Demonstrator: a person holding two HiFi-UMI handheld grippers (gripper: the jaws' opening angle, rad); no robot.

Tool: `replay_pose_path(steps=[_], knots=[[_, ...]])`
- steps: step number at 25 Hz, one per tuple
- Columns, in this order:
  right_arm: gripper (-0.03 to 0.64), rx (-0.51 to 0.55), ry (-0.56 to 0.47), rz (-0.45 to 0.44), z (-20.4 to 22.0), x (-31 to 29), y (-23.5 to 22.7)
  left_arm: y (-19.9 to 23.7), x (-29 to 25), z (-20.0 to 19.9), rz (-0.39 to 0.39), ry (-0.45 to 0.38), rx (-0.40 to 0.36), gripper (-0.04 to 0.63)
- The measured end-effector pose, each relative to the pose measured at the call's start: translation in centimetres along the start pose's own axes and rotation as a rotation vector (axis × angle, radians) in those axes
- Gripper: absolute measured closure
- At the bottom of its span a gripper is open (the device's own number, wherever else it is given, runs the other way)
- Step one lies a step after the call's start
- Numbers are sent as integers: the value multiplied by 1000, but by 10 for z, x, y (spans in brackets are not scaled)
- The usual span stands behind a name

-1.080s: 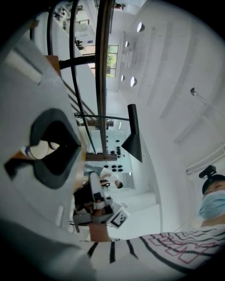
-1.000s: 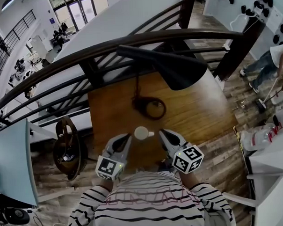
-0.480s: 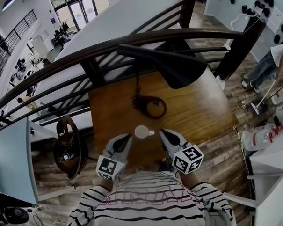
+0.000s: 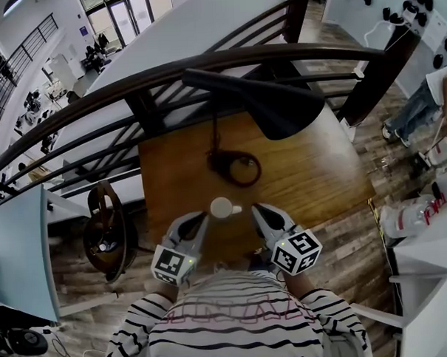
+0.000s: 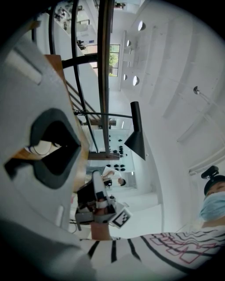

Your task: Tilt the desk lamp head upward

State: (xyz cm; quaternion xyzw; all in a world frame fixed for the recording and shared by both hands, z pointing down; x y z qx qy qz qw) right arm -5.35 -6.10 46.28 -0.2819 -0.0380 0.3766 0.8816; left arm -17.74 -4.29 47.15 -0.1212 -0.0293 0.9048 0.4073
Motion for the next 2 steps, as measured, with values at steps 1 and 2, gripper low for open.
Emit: replay_pose_path(steps=[1, 2], knots=[[617, 0, -1, 0, 1, 0, -1, -1, -1, 1, 2, 1, 3, 592], [617, 0, -1, 0, 1, 0, -2, -1, -1, 1, 4, 1, 7, 592]])
Point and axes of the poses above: the fingertips, and each gripper's own axes: x backward along the fingers, y to its left, z out of its underside, the point moved 1 cm from there along x, backward along the fingers, and after that the axes turned 8 degrees about -x, right-handed, at the moved point
